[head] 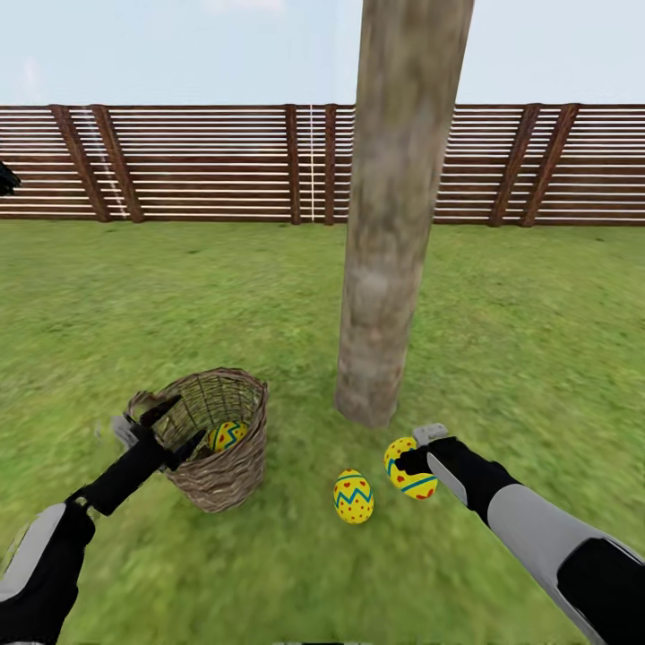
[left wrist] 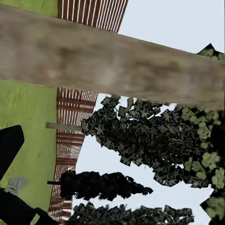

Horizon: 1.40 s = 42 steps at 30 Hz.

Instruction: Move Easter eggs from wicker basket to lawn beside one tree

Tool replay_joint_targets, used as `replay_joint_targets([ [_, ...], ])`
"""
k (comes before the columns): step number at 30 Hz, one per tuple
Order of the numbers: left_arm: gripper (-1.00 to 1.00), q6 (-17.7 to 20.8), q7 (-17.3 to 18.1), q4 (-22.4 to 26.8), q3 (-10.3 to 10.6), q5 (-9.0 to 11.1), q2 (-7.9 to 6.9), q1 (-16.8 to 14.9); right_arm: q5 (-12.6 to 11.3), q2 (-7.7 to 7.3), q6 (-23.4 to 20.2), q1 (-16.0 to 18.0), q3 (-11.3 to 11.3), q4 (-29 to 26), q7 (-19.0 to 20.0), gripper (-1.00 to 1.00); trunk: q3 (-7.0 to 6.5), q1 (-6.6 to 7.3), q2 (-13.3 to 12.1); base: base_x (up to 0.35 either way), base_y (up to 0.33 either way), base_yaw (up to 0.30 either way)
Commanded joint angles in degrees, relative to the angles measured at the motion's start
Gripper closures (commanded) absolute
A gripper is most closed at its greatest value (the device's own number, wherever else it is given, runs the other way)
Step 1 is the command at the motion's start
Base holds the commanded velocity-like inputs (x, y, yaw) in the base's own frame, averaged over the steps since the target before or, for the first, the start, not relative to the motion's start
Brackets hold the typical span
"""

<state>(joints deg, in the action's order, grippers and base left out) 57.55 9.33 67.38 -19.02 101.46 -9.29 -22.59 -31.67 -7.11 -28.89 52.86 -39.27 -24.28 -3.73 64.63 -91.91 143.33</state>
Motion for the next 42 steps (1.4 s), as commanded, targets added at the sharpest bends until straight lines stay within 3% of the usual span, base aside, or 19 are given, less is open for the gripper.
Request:
replay_joint_targets([
  [1, -1.00, 0.05, 0.52, 0.85, 3.67, -0.46, 0.04, -0.06, -0.59, -0.07, -0.20, 0.05, -0.46, -0.14, -0.40, 1.00, 0.28, -0.01, 0.04, 0.000, 0.000, 0.000],
  [3, -1.00, -0.07, 0.44, 2.27, 4.88, -0.51, 0.02, -0.08, -0.59, -0.09, -0.20, 0.05, -0.46, -0.13, -0.40, 1.00, 0.72, -0.06, 0.06, 0.000, 0.000, 0.000],
  [9, -1.00, -0.32, 0.07, 3.31, 5.74, -0.65, 0.09, -0.56, -0.59, -0.08, -0.17, 0.05, -0.46, -0.13, -0.40, 1.00, 2.05, -0.22, 0.14, 0.000, 0.000, 0.000],
  [10, -1.00, -0.47, 0.01, 3.29, 7.05, -0.71, 0.11, -0.81, -0.65, -0.04, -0.15, 0.05, -0.46, -0.14, -0.34, 1.00, 2.27, -0.24, 0.16, 0.000, 0.000, 0.000],
  [14, -1.00, -0.68, -0.14, 2.55, 16.24, -1.02, 0.07, -5.52, -0.60, -0.08, -0.20, 0.05, -0.46, -0.25, -0.23, 1.00, 3.16, -0.35, 0.21, 0.000, 0.000, 0.000],
  [17, -1.00, -0.64, -0.59, 2.53, 21.04, -1.20, 0.09, -9.82, -0.56, -0.07, -0.20, 0.05, -0.46, -0.24, -0.30, 1.00, 3.82, -0.42, 0.25, 0.000, 0.000, 0.000],
  [19, -1.00, -0.64, -1.26, 2.50, 27.35, -1.34, 0.00, -13.98, -0.51, -0.09, -0.20, 0.05, -0.45, -0.24, -0.31, 1.00, 4.27, -0.48, 0.28, 0.000, 0.000, 0.000],
  [22, -1.00, -0.60, -1.47, 2.53, 31.55, -1.36, 0.03, -17.20, -0.50, -0.10, -0.16, 0.05, -0.46, -0.28, -0.32, 1.00, 4.71, -0.53, 0.31, 0.000, 0.000, 0.000],
  [29, -1.00, -0.61, -1.36, 2.93, 32.86, -1.34, -0.05, -17.74, -0.43, -0.10, -0.19, 0.05, -0.46, -0.22, -0.32, 1.00, 4.71, -0.53, 0.31, 0.000, 0.000, 0.000],
  [42, -1.00, -0.68, -1.07, 2.52, 32.74, -1.19, -0.18, -17.55, -0.67, -0.01, 2.68, 0.05, -0.46, -0.15, -0.32, 1.00, 4.71, -0.53, 0.31, 0.226, -0.058, 0.000],
])
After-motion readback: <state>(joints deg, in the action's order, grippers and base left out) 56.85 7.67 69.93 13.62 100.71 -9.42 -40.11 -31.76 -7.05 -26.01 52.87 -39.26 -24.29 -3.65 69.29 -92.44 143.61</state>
